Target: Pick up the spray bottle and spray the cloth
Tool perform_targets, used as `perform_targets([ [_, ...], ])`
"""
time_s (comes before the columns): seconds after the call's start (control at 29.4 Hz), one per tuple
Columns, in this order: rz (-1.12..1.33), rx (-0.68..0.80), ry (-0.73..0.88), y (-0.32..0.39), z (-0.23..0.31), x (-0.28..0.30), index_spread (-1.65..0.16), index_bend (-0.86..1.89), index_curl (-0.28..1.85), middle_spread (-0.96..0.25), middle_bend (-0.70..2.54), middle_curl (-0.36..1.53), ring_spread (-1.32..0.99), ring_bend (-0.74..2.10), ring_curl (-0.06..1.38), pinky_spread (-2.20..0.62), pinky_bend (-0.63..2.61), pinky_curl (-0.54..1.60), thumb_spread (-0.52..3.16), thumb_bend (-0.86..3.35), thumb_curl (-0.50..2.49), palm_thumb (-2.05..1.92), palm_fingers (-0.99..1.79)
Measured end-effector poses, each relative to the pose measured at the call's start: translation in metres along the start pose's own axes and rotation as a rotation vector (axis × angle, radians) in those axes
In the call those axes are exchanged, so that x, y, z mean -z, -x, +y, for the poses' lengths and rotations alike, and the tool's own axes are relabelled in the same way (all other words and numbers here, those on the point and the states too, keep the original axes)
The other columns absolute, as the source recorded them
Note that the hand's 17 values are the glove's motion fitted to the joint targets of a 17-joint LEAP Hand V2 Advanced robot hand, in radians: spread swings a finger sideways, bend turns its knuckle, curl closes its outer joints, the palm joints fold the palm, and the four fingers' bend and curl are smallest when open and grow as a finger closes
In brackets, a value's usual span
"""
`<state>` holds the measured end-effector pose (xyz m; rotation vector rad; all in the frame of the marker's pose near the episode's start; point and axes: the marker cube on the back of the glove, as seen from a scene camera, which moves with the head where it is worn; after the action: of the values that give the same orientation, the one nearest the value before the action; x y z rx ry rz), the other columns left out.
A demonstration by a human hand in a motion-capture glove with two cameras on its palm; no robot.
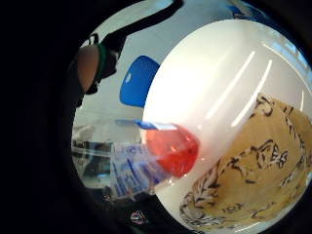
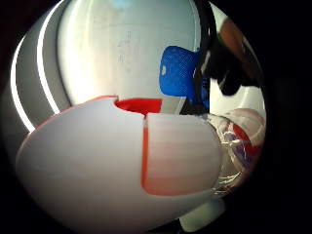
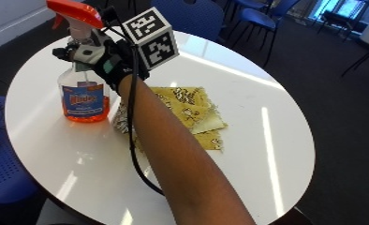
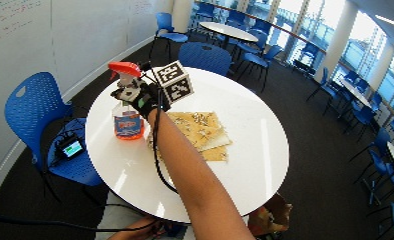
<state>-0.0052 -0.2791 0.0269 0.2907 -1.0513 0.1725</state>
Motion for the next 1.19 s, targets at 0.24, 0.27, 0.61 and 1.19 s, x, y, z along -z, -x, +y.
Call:
perform_targets([
  [0.24,-0.03,-0.006,-0.025,-0.005,0.005,0.002,-0.37,-0.05,0.37,-0.21,0.47,0.45,-0.16,0.46,0.47,0.05,0.25,0.39,0.58,-0.09,0.65,0.76,0.46],
  [0.27,-0.033,-0.009,-0.032,-0.006,0.006,0.003,-0.37,-0.06,0.35,-0.19,0.45,0.44,-0.16,0.46,0.47,0.08,0.27,0.39,0.6,-0.09,0.64,0.74,0.4],
  [0.61,0.073,-0.001,-0.21,-0.008,0.027,0.047,-0.38,0.02,0.17,-0.05,0.28,0.37,-0.07,0.44,0.41,0.18,0.5,0.42,0.73,-0.06,0.52,0.63,0.06],
  [1.19,0.579,0.299,-0.272,0.047,0.127,0.061,-0.41,0.15,0.15,0.02,0.32,0.36,0.01,0.41,0.34,0.21,0.54,0.39,0.8,-0.05,0.4,0.46,0.13],
])
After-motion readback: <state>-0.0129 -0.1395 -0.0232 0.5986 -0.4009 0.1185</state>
